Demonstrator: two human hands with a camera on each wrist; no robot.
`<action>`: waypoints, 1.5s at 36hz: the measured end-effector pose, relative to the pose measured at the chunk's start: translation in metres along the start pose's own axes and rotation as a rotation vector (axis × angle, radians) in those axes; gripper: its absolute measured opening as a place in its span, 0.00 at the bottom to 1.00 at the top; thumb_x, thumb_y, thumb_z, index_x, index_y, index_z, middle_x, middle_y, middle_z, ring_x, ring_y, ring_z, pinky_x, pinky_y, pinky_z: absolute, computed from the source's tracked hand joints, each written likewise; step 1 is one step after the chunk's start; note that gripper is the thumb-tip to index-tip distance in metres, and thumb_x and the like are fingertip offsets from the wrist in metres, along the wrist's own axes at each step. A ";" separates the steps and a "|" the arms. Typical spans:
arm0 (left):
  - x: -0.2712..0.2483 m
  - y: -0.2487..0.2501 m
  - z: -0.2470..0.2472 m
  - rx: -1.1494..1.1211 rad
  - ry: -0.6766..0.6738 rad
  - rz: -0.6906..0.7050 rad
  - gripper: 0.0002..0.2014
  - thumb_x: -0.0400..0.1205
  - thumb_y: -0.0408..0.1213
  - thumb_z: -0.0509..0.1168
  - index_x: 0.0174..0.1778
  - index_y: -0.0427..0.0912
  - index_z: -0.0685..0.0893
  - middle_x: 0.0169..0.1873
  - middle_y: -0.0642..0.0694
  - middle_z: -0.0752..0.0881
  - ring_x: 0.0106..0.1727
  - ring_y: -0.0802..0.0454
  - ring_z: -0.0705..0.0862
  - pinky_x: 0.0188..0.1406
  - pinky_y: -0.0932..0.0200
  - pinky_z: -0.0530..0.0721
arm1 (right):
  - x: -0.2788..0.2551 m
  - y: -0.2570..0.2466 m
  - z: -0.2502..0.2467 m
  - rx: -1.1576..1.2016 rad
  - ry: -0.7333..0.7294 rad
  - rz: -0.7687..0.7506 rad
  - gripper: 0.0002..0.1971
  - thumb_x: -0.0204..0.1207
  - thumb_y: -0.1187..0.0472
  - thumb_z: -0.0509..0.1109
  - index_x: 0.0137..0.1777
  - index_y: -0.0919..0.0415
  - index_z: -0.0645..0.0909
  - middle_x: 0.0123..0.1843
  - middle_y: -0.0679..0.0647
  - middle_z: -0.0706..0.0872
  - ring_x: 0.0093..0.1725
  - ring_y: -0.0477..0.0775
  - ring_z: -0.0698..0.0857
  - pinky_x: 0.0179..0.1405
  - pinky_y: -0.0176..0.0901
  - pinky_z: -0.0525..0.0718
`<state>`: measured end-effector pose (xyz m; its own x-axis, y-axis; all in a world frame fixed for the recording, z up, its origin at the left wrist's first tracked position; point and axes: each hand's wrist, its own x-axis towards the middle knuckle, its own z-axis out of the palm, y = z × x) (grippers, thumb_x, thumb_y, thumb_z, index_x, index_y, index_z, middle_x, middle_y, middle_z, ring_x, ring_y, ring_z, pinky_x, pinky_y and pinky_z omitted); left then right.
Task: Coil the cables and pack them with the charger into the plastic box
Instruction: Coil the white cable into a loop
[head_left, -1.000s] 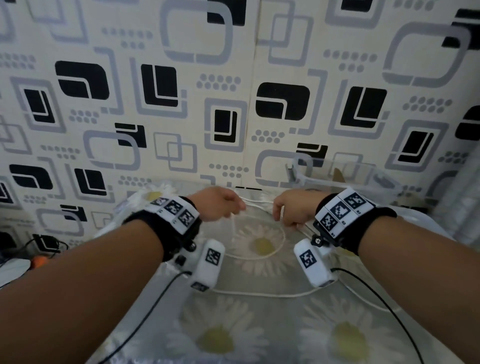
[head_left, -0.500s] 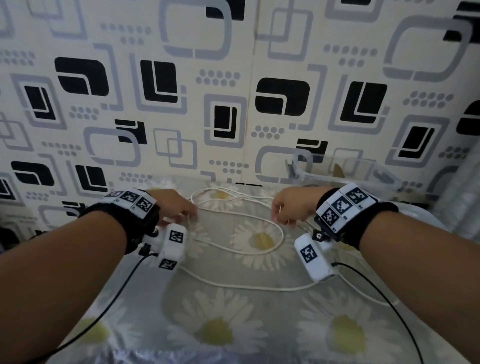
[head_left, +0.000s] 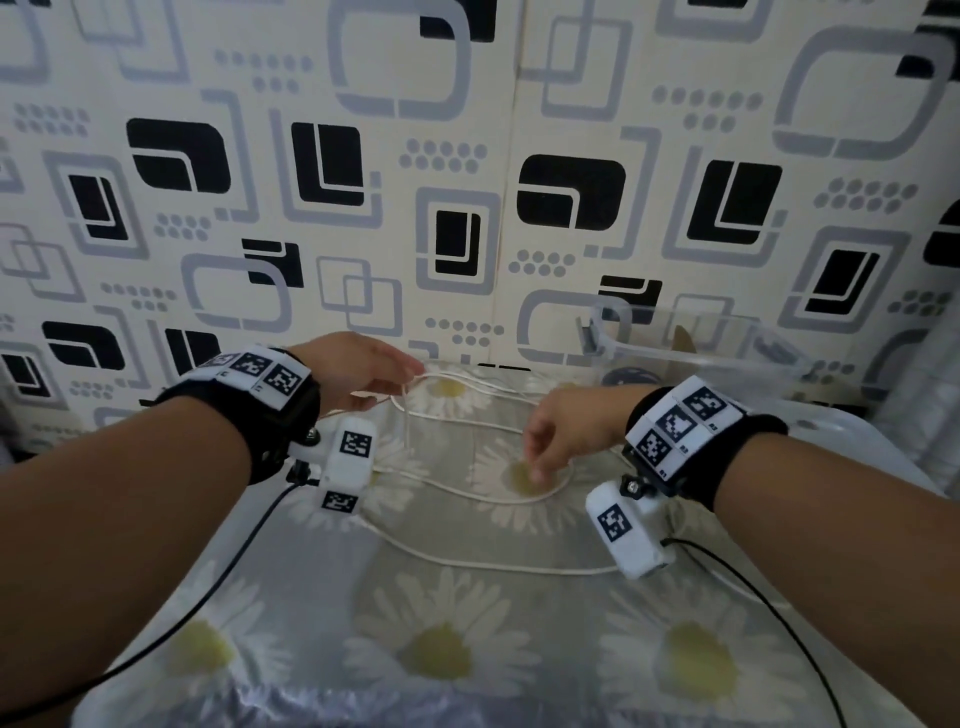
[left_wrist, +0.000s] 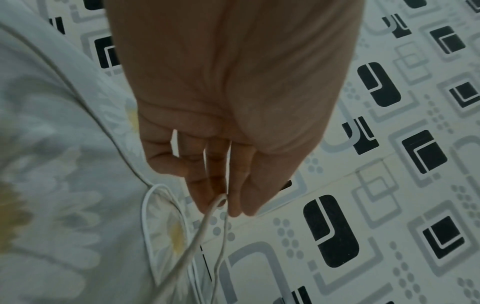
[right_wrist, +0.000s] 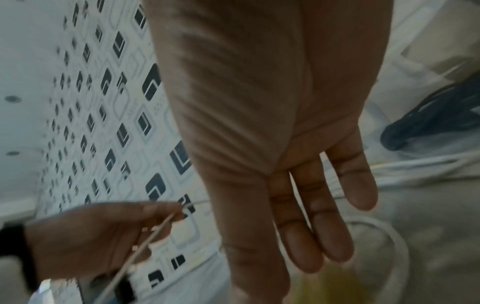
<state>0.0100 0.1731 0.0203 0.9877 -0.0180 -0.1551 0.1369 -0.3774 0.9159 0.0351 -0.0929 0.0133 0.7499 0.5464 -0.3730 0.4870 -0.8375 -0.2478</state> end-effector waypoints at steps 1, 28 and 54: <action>0.001 0.000 0.000 -0.023 0.030 -0.008 0.09 0.82 0.29 0.67 0.55 0.38 0.89 0.57 0.42 0.90 0.49 0.54 0.87 0.42 0.63 0.75 | 0.002 -0.002 0.005 -0.028 -0.026 -0.009 0.07 0.67 0.49 0.80 0.42 0.46 0.86 0.42 0.42 0.89 0.46 0.45 0.86 0.54 0.42 0.83; 0.012 0.003 0.011 -0.037 0.132 -0.051 0.16 0.83 0.43 0.66 0.67 0.45 0.83 0.66 0.53 0.82 0.66 0.53 0.80 0.59 0.55 0.77 | -0.048 0.015 -0.057 0.444 0.406 -0.129 0.07 0.82 0.62 0.67 0.52 0.61 0.86 0.22 0.40 0.79 0.23 0.40 0.69 0.27 0.34 0.66; 0.011 0.013 0.029 -0.330 0.106 0.127 0.15 0.89 0.47 0.55 0.38 0.46 0.76 0.24 0.53 0.63 0.21 0.58 0.58 0.18 0.65 0.55 | -0.015 0.017 -0.027 0.682 0.622 -0.047 0.08 0.81 0.58 0.69 0.54 0.62 0.81 0.31 0.52 0.80 0.27 0.47 0.75 0.30 0.37 0.76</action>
<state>0.0210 0.1409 0.0195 0.9983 0.0572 -0.0092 0.0125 -0.0588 0.9982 0.0445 -0.1155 0.0391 0.9377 0.3139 0.1488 0.3017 -0.5235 -0.7968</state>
